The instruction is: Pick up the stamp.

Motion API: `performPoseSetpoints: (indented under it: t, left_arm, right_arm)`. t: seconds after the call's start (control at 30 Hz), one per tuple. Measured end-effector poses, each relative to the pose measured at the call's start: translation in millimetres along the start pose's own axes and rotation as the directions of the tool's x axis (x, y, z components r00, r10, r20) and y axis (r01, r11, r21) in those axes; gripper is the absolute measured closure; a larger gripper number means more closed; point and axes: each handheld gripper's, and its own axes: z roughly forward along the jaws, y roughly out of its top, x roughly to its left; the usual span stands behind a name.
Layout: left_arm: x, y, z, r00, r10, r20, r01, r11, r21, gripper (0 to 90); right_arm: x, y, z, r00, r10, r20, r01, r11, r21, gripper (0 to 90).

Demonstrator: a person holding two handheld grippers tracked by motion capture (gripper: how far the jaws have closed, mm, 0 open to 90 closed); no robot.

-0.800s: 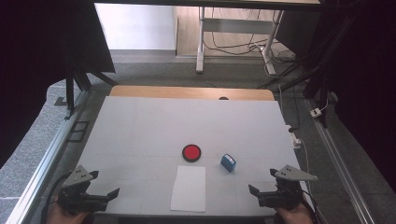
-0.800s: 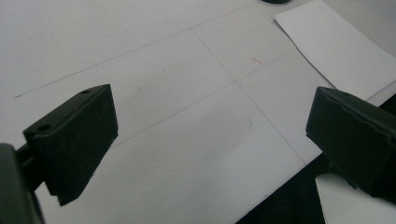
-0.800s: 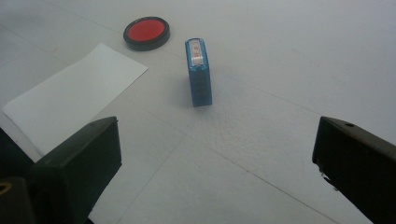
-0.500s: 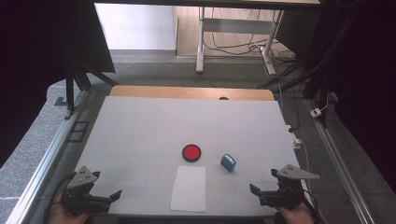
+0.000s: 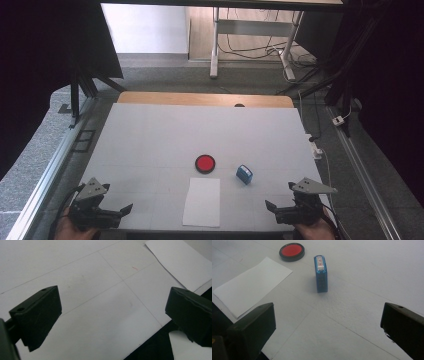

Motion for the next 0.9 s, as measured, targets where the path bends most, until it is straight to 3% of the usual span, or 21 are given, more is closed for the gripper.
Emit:
performPoseSetpoints:
  t: [0.2,0.4,0.9]
  left_arm:
    - [-1.2,0.0,0.2,0.9999,0.010,-0.007,-0.010,0.9999,0.004,0.0]
    - [-0.9,0.0,0.1,0.9999,0.005,-0.011,-0.005,1.0000,0.005,0.0]
    - [0.4,-0.3,-0.5,0.9999,-0.012,-0.009,0.012,0.9999,-0.002,0.0]
  right_arm:
    - [1.8,0.6,0.4,0.9998,-0.021,0.003,0.021,1.000,0.004,0.0]
    - [7.9,6.0,-1.9,0.9966,-0.082,0.015,0.082,0.996,-0.022,0.0]
    - [9.4,10.8,5.0,0.9949,-0.095,-0.035,0.094,0.995,-0.030,0.0]
